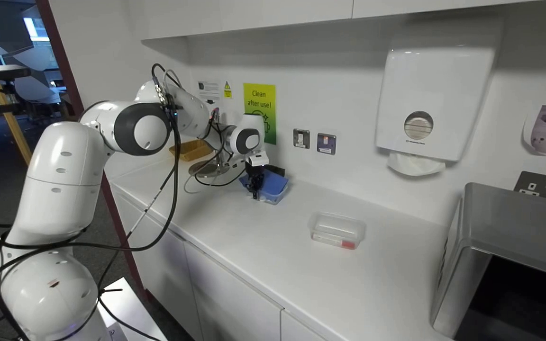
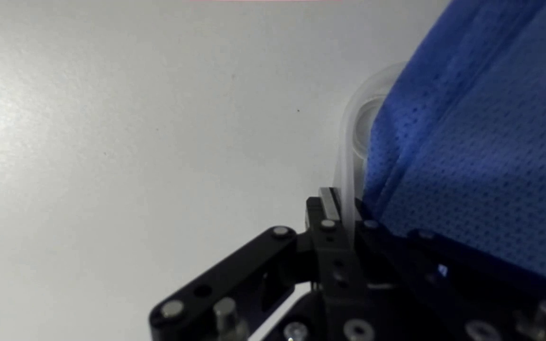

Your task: Move the lunch with the blue cloth closer to the edge, remove the blue cloth and put it on the counter

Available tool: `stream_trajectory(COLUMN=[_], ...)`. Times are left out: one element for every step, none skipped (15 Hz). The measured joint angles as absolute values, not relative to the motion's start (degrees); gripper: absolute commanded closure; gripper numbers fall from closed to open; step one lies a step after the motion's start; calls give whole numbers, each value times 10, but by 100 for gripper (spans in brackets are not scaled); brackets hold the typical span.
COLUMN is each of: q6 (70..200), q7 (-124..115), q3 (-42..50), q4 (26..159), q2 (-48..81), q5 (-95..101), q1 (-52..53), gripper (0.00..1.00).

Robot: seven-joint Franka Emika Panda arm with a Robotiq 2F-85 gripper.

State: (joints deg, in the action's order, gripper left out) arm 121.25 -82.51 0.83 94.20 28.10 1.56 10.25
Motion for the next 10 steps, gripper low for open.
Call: stream_trajectory(q6=[1213,1213,1213,1213,1213,1213,1213,1213,1213,1213], q7=[-828,-830,-832,-836,-841,-847,-854,-860,-869,-877], q3=[8,8,8,7,6,5,2,-1,-6,-9], q4=[949,955,963,973,982,992,1002,1012,1021,1030], q2=[276,272,267,260,254,247,241,234,228,224], q5=[16,16,16,16,16,15,15,15,14,13], q1=[106,109,112,115,117,120,121,122,123,125], gripper=[99,99,99,99,99,99,99,99,99,99])
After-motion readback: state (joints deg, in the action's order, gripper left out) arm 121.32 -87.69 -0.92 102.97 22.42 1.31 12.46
